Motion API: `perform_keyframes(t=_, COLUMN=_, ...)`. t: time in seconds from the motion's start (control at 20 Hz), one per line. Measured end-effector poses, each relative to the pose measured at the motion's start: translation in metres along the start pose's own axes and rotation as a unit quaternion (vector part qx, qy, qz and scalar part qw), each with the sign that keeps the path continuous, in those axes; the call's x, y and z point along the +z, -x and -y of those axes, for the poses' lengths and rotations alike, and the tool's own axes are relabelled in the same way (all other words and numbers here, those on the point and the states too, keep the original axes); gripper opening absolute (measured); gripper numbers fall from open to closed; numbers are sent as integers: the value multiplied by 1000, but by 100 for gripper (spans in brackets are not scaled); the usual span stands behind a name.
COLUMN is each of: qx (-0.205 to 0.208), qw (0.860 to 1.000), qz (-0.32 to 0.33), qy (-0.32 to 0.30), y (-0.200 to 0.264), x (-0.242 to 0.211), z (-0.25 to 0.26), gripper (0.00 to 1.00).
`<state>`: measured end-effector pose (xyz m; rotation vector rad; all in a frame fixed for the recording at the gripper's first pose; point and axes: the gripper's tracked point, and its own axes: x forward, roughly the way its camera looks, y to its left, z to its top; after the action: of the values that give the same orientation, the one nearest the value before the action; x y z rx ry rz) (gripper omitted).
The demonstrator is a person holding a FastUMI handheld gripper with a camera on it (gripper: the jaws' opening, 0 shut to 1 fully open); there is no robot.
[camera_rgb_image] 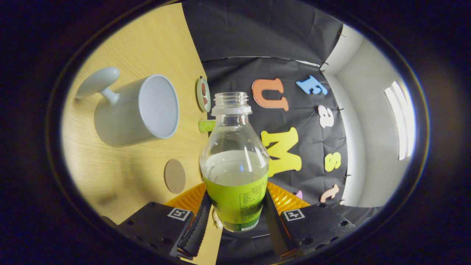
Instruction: Take the bottle from table, then pour the juice into the cup, finally place the bottle on the coaster
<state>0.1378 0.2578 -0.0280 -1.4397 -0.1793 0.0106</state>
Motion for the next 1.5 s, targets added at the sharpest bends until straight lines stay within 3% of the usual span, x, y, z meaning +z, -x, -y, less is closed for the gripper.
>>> perform_keyframes(t=0.85, qx=-15, qw=993, qz=0, qy=114, y=-3, x=2, z=0, gripper=76)
perform_keyframes(t=1.5, qx=-16, qw=987, qz=1, qy=162, y=-2, x=2, z=8, gripper=77)
